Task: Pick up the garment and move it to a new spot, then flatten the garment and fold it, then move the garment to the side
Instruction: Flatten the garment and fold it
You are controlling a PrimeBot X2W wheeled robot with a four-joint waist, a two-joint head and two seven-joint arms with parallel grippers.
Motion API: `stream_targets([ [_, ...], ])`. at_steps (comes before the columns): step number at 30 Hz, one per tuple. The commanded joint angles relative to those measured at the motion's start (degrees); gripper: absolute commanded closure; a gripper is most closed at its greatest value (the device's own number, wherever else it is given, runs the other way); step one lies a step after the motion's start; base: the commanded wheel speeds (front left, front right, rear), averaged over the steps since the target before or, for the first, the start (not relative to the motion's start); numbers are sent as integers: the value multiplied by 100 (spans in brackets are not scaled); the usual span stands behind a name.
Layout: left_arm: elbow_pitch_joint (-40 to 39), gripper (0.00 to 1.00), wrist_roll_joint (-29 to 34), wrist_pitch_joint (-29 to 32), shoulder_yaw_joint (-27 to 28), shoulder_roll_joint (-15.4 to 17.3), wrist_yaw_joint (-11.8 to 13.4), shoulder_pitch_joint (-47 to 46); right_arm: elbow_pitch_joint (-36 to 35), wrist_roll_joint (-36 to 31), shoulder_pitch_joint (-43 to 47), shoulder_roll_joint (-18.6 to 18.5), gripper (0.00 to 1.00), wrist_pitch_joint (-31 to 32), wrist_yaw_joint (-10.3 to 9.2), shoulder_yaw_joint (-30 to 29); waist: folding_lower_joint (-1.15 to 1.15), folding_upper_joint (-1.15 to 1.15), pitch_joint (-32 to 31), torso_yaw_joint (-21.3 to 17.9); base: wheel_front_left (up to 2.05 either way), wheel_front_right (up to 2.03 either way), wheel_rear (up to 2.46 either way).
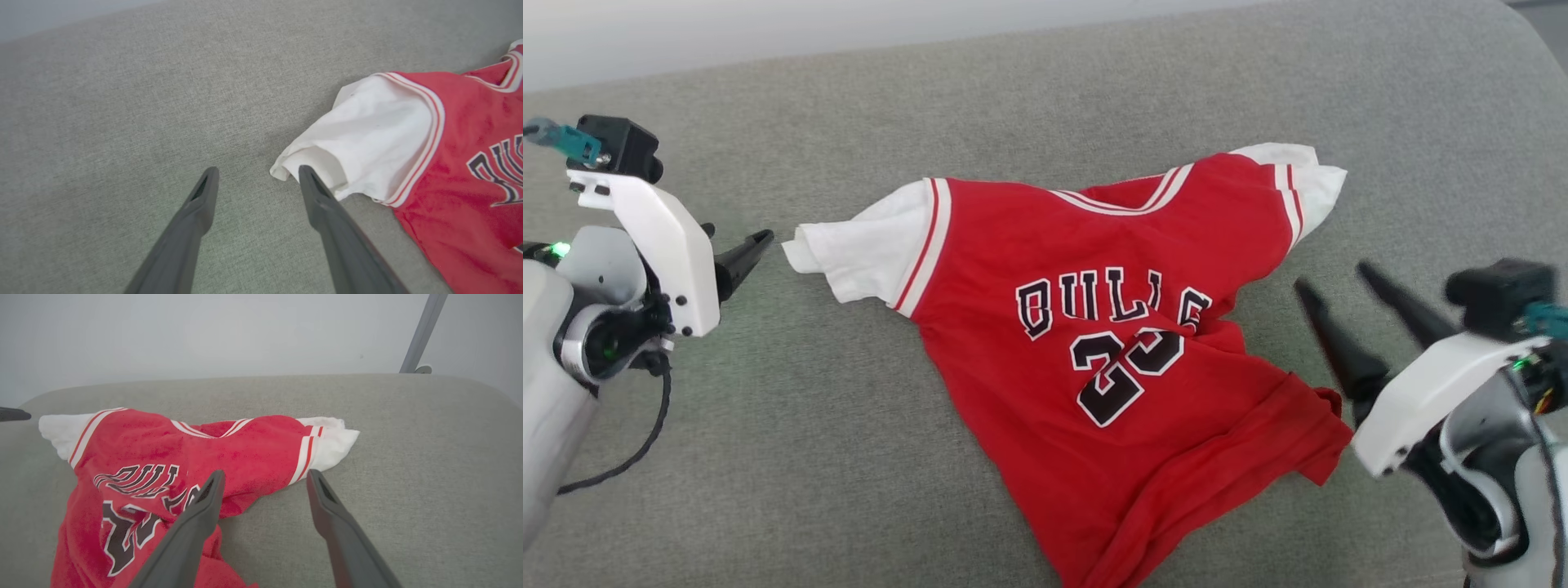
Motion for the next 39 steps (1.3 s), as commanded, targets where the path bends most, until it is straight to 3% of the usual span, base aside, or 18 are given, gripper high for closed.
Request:
stream_targets([
  [1,-129,0,-29,-132,53,42,69,146,-45,95,104,-61,0,189,-1,78,0,0,-58,45,0,0,0],
  [12,-1243,0,170,-1140,283,405,505,906,60,233,309,-463,0,1654,-1,351,0,0,-189,371,0,0,0],
  [18,-1675,0,296,-1816,469,524,658,1226,391,318,135,-533,0,1960,-1,600,0,0,-201,529,0,0,0],
  [29,-2194,0,456,-3481,882,656,959,2134,1685,478,-300,-621,0,2297,-1,1297,0,0,-206,740,0,0,0],
  [30,-2230,0,437,-3598,910,641,987,2234,1767,511,-339,-631,59,2315,-1,1367,0,0,-215,749,0,0,0],
  [31,-2262,0,402,-3709,954,625,1017,2318,1832,524,-373,-658,100,2315,0,1433,0,0,-223,755,0,0,0],
  [39,-2560,0,466,-4155,1257,655,1152,2994,1497,997,-264,-998,100,2690,0,1618,0,0,-296,729,0,0,0],
])
